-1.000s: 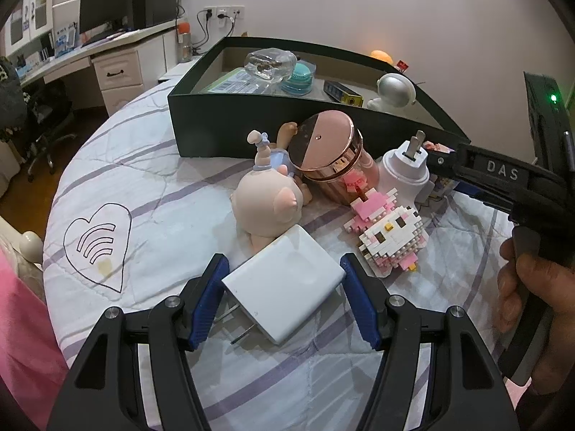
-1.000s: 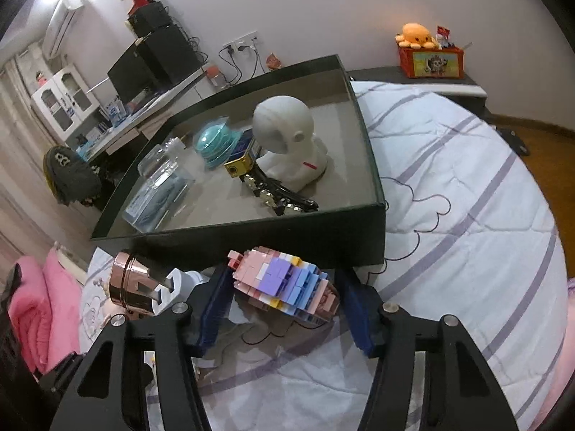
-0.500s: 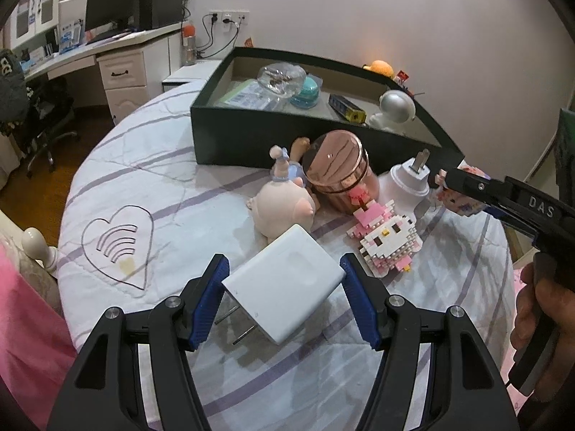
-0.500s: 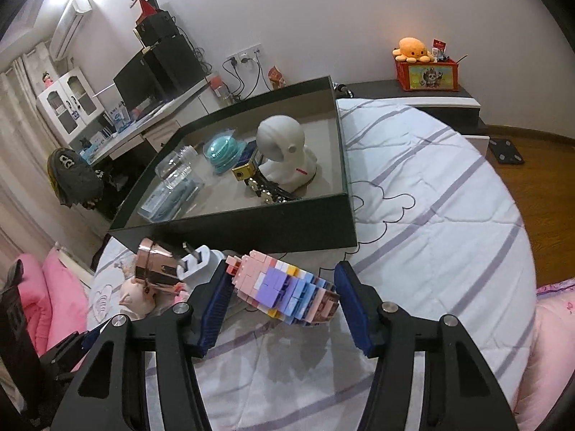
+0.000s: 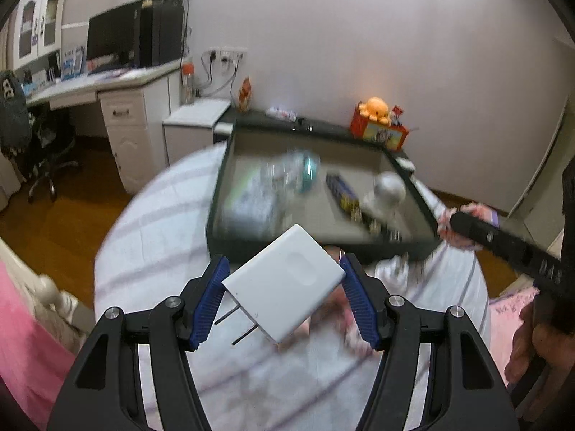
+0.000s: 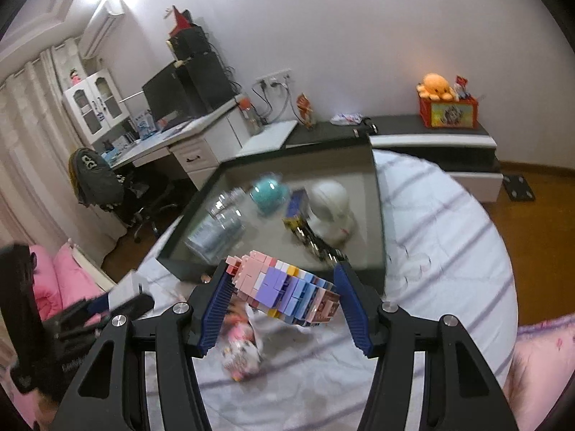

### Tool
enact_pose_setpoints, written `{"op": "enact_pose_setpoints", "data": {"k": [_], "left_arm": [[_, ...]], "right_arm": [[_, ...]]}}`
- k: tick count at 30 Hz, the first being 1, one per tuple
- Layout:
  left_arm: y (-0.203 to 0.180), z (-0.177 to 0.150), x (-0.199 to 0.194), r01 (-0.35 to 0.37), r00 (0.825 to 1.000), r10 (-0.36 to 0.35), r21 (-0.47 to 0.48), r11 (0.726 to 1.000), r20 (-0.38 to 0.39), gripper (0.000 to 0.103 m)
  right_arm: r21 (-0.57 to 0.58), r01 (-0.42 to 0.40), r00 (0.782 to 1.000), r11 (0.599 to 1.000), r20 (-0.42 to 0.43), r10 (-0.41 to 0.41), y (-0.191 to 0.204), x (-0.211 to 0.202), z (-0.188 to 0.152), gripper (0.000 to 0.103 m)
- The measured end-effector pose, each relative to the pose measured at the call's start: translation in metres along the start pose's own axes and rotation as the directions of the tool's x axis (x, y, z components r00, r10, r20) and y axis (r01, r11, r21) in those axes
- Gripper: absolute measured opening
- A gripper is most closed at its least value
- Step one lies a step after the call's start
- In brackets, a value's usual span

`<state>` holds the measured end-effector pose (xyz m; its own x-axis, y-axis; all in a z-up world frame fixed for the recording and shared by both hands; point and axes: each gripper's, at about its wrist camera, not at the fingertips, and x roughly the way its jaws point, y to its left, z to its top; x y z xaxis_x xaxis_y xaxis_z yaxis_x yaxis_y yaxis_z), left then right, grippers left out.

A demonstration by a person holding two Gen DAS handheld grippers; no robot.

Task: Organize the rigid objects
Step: 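Carry the pink block figure and white charger into the tray and release both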

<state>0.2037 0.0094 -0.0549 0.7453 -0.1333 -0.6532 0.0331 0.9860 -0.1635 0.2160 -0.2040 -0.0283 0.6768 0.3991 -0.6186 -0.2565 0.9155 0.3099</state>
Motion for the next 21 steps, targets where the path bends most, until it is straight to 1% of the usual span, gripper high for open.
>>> {"op": "enact_pose_setpoints", "data": {"k": [3, 6, 9, 13, 15, 17, 21], "left_arm": [[-0.002, 0.032, 0.008, 0.001, 0.999, -0.001, 0.015, 1.000, 0.039, 0.065], [-0.005, 0.059, 0.021, 0.009, 0.998, -0.010, 0.022, 1.000, 0.056, 0.065], [-0.010, 0.085, 0.041, 0.020, 0.998, -0.022, 0.040, 0.999, 0.057, 0.065], [-0.020, 0.114, 0.074, 0.041, 0.999, -0.043, 0.064, 0.997, 0.029, 0.065], [-0.026, 0.126, 0.098, 0.036, 0.999, -0.036, 0.083, 0.996, 0.009, 0.065], [-0.030, 0.135, 0.124, 0.051, 0.998, -0.049, 0.082, 0.995, -0.033, 0.065], [-0.038, 0.138, 0.163, 0.060, 0.993, -0.050, 0.092, 0.994, -0.105, 0.065]], "right_arm": [[-0.037, -0.006, 1.000, 0.999, 0.020, 0.006, 0.009, 0.004, 0.021, 0.059], [-0.068, -0.005, 0.999, 0.998, 0.036, 0.007, 0.015, 0.013, 0.043, 0.059], [-0.089, -0.002, 0.999, 0.996, 0.043, 0.006, 0.016, 0.030, 0.069, 0.059], [-0.092, 0.010, 1.000, 0.996, 0.023, -0.008, 0.006, 0.059, 0.095, 0.059], [-0.087, 0.024, 1.000, 0.996, -0.006, -0.024, -0.004, 0.081, 0.109, 0.059], [-0.072, 0.032, 0.999, 0.997, -0.040, -0.035, -0.015, 0.102, 0.118, 0.059], [-0.046, 0.058, 0.994, 0.997, -0.094, -0.062, -0.035, 0.133, 0.123, 0.059]]}}
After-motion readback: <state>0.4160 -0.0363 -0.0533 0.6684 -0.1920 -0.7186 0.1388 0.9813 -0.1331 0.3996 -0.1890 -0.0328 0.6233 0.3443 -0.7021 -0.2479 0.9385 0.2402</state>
